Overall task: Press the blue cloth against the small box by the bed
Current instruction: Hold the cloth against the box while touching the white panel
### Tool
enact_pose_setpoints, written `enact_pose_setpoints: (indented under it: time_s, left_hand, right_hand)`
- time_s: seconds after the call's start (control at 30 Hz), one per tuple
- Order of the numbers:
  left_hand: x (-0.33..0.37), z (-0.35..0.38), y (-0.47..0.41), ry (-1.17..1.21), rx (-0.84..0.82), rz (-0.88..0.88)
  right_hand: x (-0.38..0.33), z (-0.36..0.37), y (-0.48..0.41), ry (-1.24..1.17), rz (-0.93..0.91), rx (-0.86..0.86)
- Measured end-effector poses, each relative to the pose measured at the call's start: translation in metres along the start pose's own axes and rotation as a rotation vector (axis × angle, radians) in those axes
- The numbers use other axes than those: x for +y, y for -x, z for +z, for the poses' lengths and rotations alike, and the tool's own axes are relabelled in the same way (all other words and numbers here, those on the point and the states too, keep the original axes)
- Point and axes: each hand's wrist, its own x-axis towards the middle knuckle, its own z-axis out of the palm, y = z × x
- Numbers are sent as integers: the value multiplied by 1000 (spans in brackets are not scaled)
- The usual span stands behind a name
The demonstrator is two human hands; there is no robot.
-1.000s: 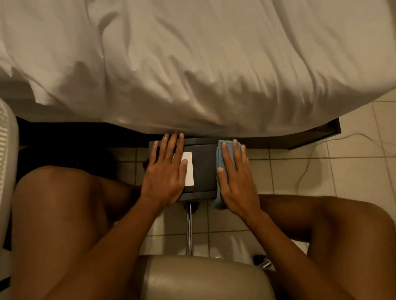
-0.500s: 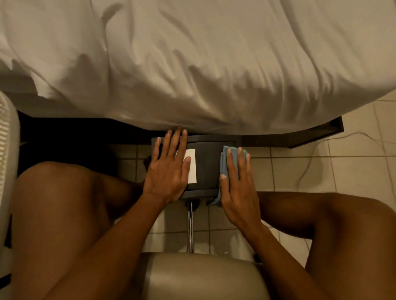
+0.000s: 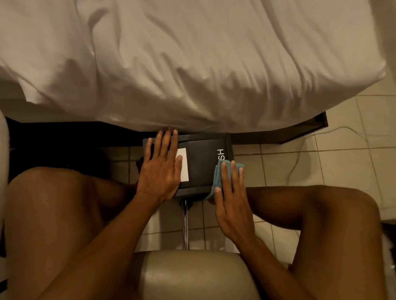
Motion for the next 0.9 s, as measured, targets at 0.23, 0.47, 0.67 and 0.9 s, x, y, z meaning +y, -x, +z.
enact_pose_setpoints:
  time_s: [0.23, 0.47, 0.67, 0.9]
  left_hand:
    - [1, -1, 0, -1, 2, 6]
    - [2, -2, -2, -17, 29, 2]
    - [3, 0, 0, 1, 25, 17]
    - [3, -1, -2, 28, 22, 1]
  right_hand:
    - [2, -6, -1, 6, -34, -33]
    - [7, -15, -33, 7, -113, -54]
    - [0, -18, -52, 43, -131, -24]
    - [-6, -14, -67, 173, -173, -26]
